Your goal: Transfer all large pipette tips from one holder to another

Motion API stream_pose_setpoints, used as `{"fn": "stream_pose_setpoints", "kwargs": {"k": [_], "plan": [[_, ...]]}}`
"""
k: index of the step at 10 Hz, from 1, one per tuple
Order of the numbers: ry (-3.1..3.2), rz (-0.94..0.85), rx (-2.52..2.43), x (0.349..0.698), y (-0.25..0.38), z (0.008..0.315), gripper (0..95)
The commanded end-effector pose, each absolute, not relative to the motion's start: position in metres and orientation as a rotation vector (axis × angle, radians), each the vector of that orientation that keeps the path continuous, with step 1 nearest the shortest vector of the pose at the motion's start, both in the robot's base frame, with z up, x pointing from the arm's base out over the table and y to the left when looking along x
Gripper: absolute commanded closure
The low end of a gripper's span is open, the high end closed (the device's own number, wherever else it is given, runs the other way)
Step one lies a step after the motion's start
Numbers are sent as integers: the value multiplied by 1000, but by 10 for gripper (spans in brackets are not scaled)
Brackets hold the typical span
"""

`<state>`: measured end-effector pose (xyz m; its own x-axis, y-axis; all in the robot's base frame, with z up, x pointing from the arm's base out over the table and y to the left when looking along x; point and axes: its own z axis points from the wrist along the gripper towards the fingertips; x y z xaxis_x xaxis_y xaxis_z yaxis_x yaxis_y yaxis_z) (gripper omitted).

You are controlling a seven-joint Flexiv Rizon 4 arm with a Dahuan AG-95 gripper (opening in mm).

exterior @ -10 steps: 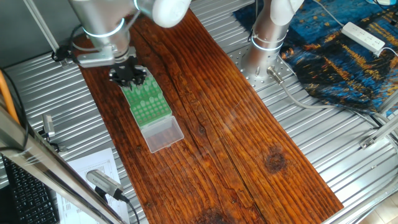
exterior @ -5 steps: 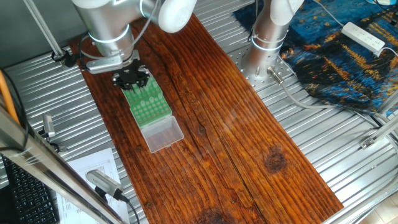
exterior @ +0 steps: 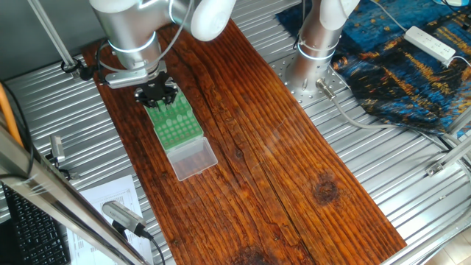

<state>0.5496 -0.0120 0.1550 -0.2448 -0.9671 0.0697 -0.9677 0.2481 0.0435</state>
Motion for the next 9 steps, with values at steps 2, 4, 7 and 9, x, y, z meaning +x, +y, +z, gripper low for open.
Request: {"fn": "stream_pose_setpoints", "kwargs": {"k": [2,4,7,9], "plan": [[-2419,18,1884,548,-13,153,760],[-2424,21,1883,548,-14,151,760],[-2424,20,1889,548,-15,148,760],[-2424,17,1892,548,-15,148,950]]}}
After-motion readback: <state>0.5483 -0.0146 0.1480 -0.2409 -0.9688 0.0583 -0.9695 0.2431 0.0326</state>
